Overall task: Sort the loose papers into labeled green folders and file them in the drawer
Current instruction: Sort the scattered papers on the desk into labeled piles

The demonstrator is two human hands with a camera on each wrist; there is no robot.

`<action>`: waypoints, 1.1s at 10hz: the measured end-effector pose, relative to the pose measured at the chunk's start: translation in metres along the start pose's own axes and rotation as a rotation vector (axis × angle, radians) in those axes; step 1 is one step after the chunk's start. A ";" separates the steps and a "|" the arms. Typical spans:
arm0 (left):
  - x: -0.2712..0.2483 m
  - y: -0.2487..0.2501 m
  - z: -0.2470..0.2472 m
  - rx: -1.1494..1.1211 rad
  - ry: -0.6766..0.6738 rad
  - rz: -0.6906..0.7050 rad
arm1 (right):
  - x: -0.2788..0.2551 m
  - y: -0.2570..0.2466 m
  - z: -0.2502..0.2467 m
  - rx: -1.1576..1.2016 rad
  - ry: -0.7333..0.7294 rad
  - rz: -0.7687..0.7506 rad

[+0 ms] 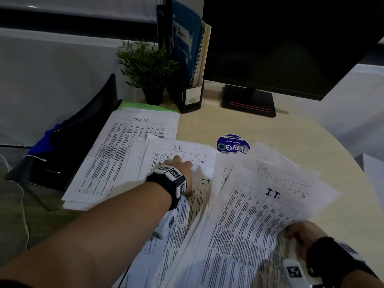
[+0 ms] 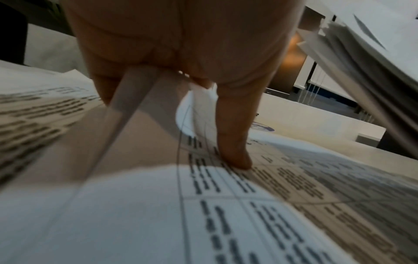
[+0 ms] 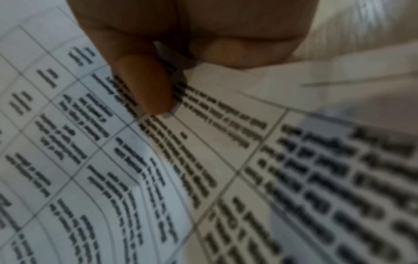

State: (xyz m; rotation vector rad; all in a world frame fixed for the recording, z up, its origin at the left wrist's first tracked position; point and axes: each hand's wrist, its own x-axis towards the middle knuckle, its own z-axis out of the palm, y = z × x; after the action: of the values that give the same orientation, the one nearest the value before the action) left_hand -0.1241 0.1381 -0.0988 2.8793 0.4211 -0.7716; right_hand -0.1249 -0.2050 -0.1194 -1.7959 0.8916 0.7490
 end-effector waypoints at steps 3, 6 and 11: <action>0.005 0.003 -0.002 -0.137 -0.048 -0.120 | -0.004 -0.001 0.002 0.024 0.014 -0.059; -0.001 -0.009 0.005 -0.024 0.007 0.116 | 0.060 0.021 -0.015 -0.004 -0.058 -0.086; 0.011 0.002 -0.020 0.147 0.003 0.268 | 0.008 0.001 -0.003 -0.010 0.021 -0.069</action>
State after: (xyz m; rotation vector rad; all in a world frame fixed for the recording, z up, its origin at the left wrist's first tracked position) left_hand -0.1049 0.1429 -0.0867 2.9836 -0.0250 -0.7793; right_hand -0.1212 -0.2098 -0.1260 -1.8370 0.8371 0.6927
